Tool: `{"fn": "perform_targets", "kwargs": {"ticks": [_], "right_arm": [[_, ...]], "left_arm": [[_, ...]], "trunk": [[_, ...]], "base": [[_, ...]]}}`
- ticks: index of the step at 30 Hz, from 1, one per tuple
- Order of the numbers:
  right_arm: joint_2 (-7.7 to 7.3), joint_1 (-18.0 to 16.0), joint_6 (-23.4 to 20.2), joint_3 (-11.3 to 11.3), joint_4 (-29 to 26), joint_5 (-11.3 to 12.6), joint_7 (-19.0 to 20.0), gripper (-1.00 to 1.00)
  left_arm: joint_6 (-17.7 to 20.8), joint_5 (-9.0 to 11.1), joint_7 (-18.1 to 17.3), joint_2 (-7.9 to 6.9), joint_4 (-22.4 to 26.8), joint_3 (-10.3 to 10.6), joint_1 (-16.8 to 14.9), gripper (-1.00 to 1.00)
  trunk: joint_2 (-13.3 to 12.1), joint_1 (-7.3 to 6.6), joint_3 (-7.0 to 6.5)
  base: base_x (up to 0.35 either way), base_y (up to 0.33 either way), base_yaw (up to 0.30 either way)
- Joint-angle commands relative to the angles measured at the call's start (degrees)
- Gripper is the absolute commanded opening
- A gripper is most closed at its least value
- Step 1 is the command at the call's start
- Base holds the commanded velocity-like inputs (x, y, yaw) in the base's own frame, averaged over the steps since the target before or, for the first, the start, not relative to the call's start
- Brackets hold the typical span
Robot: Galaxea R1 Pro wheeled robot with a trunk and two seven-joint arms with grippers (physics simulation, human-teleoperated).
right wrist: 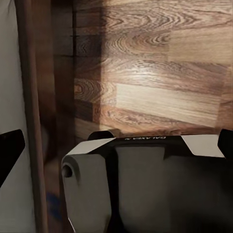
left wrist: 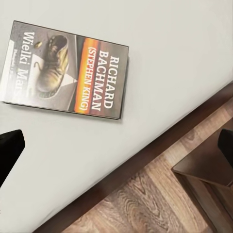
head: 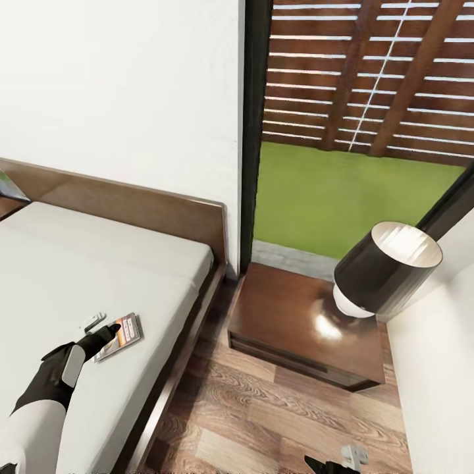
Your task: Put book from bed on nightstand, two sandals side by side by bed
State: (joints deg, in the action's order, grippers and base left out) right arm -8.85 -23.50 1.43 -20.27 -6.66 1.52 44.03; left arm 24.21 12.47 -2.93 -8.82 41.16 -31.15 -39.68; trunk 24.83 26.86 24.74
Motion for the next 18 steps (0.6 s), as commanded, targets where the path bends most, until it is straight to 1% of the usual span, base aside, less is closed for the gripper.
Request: {"fn": "perform_targets", "kwargs": {"ticks": [1,18], "right_arm": [[-0.02,-0.03,0.15,0.06,0.07,0.15,0.18,1.0],[-0.02,-0.04,0.15,0.06,0.07,0.15,0.18,1.0]], "left_arm": [[0.39,0.19,-0.23,0.03,0.06,-0.23,-0.05,1.0],[0.4,0.19,-0.23,0.11,-0.02,-0.15,-0.05,1.0]], "trunk": [[0.09,0.02,0.17],[0.09,0.02,1.69]], "base": [[0.0,0.0,0.0],[0.0,0.0,0.0]]}}
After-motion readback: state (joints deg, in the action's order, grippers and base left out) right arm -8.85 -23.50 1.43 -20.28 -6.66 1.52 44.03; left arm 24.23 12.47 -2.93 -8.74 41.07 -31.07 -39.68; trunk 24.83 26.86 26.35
